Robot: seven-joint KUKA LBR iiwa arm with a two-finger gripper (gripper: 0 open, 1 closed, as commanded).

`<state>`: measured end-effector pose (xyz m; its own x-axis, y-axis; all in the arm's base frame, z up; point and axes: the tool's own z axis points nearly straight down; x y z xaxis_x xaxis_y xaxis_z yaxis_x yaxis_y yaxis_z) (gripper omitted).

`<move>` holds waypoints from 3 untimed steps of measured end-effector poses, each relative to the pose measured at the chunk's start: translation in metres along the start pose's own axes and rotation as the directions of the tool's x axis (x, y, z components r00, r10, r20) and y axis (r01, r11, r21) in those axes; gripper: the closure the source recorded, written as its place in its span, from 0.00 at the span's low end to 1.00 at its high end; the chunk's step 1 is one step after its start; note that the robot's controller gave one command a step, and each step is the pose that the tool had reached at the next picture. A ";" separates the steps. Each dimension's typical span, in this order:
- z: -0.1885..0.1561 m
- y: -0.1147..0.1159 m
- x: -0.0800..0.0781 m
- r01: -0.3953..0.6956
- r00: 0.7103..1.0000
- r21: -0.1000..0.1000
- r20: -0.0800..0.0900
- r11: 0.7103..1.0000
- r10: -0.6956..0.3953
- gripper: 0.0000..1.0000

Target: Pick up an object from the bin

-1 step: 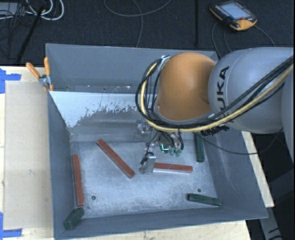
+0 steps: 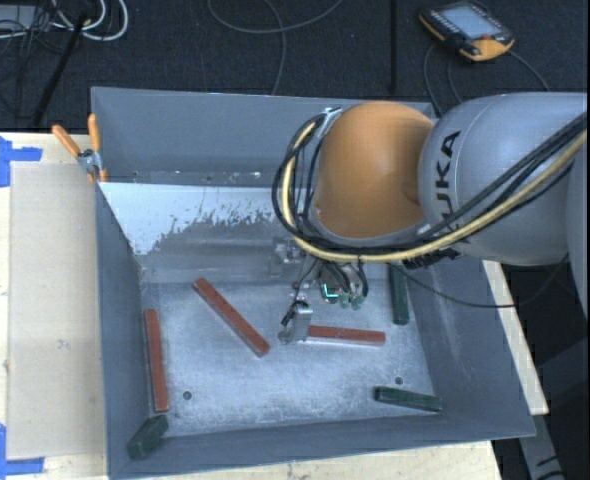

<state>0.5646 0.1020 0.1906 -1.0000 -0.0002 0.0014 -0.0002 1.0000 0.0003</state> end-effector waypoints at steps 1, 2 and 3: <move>0.038 0.003 -0.012 0.065 0.998 0.000 0.007 0.998 -0.065 0.00; 0.058 0.001 -0.011 0.090 0.996 -0.001 0.003 0.996 -0.090 0.00; 0.023 0.005 -0.010 0.152 0.988 0.001 -0.008 0.988 -0.152 0.00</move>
Offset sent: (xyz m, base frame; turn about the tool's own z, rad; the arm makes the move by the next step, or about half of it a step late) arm -0.0031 -0.0243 -0.0834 0.0919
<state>0.5749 0.1073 0.1676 -0.9883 -0.1521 0.0090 -0.1521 0.9884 -0.0003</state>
